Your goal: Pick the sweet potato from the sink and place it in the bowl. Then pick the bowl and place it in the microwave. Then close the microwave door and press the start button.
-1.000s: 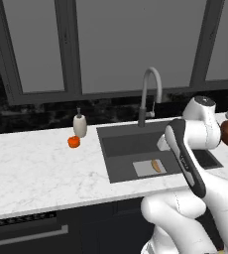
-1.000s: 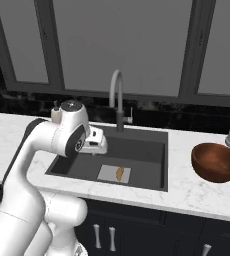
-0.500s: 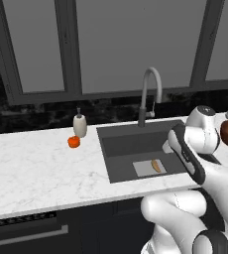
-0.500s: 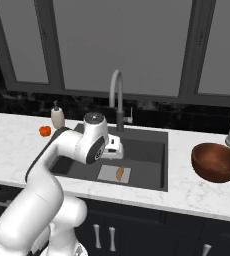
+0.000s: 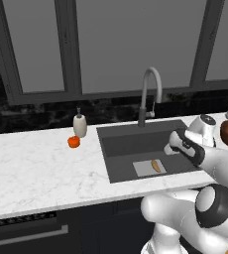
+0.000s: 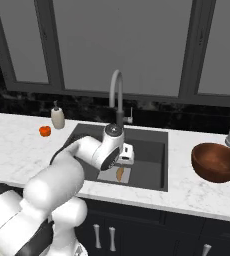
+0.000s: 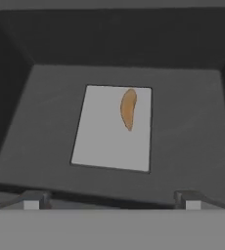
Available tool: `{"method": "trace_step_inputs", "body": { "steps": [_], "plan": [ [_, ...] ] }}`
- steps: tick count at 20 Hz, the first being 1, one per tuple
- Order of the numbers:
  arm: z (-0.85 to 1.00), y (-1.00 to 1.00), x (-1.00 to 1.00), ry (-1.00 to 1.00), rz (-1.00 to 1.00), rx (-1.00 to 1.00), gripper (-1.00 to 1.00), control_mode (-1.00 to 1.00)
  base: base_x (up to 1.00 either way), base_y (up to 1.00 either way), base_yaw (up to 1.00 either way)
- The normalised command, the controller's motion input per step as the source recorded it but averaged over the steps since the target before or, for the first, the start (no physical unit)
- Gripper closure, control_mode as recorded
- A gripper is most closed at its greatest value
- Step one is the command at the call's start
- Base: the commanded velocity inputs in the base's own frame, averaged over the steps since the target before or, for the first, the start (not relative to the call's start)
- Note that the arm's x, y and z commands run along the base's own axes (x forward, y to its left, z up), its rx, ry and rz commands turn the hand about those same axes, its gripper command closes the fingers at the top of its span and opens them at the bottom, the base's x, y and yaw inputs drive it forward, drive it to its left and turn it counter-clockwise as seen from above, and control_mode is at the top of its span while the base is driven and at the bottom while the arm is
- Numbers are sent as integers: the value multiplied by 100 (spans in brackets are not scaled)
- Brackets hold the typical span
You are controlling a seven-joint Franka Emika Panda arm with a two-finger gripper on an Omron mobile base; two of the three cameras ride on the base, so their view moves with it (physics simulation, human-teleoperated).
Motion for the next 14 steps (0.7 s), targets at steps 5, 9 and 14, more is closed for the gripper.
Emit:
{"method": "trace_step_inputs", "body": {
  "steps": [5, 9, 14],
  "plan": [
    [-34, 1, 52, 0, 0, 3, -100, -100, 0, 0, 0],
    [-14, 7, 45, 13, 0, 0, -100, -100, 0, 0, 0],
    [-18, 12, 43, 18, -1, 0, -100, -100, 0, 0, 0]
  ]
}}
